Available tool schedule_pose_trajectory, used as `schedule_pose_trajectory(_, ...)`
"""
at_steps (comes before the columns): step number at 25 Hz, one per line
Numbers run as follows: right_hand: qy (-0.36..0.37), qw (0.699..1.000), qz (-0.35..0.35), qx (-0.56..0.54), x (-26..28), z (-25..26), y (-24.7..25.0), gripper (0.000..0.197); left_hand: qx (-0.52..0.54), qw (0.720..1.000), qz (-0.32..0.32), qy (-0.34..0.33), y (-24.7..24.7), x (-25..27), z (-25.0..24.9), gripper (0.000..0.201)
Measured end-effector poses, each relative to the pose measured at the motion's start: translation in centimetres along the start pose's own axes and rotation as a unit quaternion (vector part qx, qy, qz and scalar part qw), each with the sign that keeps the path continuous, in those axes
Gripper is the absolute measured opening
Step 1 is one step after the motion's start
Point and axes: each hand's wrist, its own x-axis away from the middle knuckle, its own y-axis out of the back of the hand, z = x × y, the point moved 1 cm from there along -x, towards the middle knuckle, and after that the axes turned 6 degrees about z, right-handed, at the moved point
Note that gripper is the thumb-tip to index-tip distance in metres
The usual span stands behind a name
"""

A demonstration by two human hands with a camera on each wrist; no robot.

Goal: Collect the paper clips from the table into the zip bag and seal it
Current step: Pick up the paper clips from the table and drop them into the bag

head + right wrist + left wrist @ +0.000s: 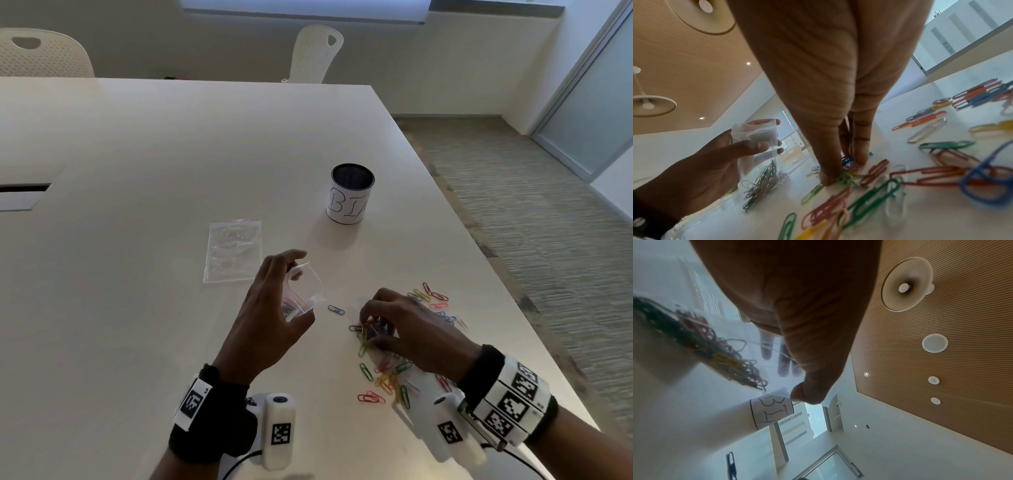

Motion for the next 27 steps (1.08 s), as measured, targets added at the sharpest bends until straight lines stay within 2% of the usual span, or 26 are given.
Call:
schedule_pose_trajectory(1,0.0,1.0,-0.005,-0.007,0.0,0.2,0.0,0.036,0.0,1.0,0.001,0.0,0.0,0.0,0.0,0.081)
schedule_pose_trajectory(5,0.003,1.0,0.01,0.024,0.4,1.0,-0.3,0.05,-0.001,1.0,0.001,-0.002,0.0,0.1,-0.1,0.081)
schedule_pose_trajectory(10,0.044,0.997,-0.025,0.05,0.5,1.6,-1.5,0.019,0.001,1.0,0.003,0.0,-0.1,0.0,-0.1,0.079)
schedule_pose_trajectory(16,0.042,0.994,-0.022,0.1,0.3,1.7,-1.1,0.014,0.001,1.0,0.0,-0.004,-0.1,0.1,-0.1,0.079)
schedule_pose_trajectory(21,0.012,0.998,-0.056,0.011,-0.4,-0.1,0.7,0.01,0.004,1.0,-0.003,-0.006,0.0,0.1,-0.1,0.078)
schedule_pose_trajectory(23,-0.012,0.995,-0.08,-0.065,-0.5,-1.1,1.3,0.011,0.008,1.0,0.0,-0.002,0.0,0.1,-0.1,0.079)
schedule_pose_trajectory(27,-0.057,0.958,-0.11,-0.258,-0.4,-1.8,2.4,0.011,0.013,1.0,0.002,-0.005,0.0,0.1,0.0,0.078)
